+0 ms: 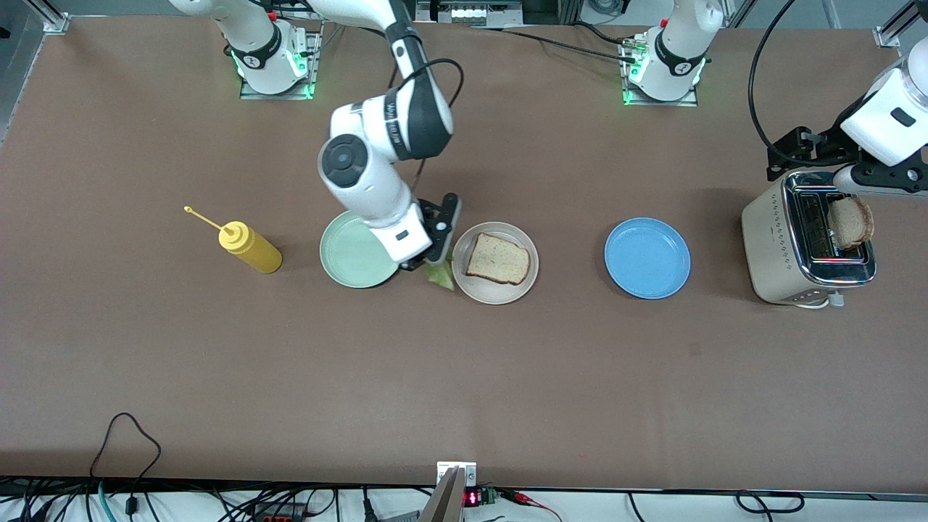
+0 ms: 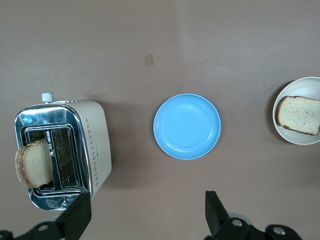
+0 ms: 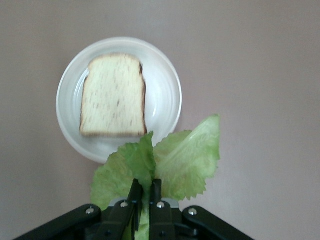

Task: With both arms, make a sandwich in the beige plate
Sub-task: 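Lower the lettuce onto the toast and open the right gripper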

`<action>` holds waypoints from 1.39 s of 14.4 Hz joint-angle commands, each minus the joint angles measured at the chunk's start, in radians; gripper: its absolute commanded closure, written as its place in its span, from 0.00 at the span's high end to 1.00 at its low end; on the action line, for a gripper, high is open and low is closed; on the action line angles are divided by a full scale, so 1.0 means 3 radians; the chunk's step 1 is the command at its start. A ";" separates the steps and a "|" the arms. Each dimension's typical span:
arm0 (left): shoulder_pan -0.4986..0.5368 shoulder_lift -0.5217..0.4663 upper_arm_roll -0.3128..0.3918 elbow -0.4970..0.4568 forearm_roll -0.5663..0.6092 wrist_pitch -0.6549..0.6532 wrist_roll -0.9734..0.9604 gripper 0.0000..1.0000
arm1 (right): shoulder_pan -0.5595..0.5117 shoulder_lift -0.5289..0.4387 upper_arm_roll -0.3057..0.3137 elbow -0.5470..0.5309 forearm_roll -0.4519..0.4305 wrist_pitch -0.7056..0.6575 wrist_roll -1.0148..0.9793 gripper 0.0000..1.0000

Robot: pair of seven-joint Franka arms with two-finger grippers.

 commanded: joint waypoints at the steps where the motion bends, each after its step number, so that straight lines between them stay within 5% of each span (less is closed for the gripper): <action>1: 0.0006 0.0050 0.0009 0.0116 -0.0036 -0.0079 0.0020 1.00 | -0.0092 0.0056 0.0339 0.0096 0.0018 0.0449 0.0252 0.00; 10: 0.0011 0.0055 0.0010 0.0111 -0.0031 -0.0079 0.0020 1.00 | -0.0092 0.0394 0.0805 0.0362 0.0008 0.1202 0.1024 0.00; 15: 0.0011 0.0050 0.0010 0.0111 -0.0036 -0.0079 0.0020 1.00 | -0.0072 0.0455 0.0842 0.0357 0.0018 0.1264 0.1030 0.03; 16: 0.0011 0.0050 0.0010 0.0111 -0.0036 -0.0084 0.0020 1.00 | -0.0067 0.0455 0.0847 0.0357 0.0018 0.1264 0.1025 0.26; 17: 0.0011 0.0055 0.0010 0.0111 -0.0031 -0.0084 0.0020 1.00 | -0.0057 0.0450 0.0847 0.0342 0.0023 0.1284 0.1020 0.99; 20: 0.0021 0.0050 0.0010 0.0111 -0.0036 -0.0135 0.0025 1.00 | -0.0051 0.0450 0.0852 0.0346 0.0023 0.1356 0.1030 1.00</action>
